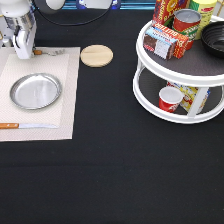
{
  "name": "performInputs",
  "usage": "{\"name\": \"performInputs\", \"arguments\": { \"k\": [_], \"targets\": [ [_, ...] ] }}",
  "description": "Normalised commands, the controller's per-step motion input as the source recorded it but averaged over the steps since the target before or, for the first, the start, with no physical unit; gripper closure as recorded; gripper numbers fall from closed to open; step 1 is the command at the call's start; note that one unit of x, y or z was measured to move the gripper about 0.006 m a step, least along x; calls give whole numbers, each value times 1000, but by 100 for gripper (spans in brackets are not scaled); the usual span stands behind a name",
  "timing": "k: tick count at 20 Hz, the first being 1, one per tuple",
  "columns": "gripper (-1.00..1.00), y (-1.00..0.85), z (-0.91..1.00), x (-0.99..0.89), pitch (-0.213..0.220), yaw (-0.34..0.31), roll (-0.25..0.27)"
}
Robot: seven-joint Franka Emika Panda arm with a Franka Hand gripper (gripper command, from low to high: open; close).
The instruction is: Arrange plate and fork
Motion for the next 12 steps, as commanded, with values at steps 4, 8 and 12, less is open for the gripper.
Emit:
{"name": "performInputs", "arguments": {
  "k": [4, 8, 12],
  "targets": [
    [100, -16, 200, 667, 132, 22, 35],
    [100, -246, 51, 364, 90, 7, 65],
    [100, -304, -10, 89, 29, 0, 31]
  ]
}}
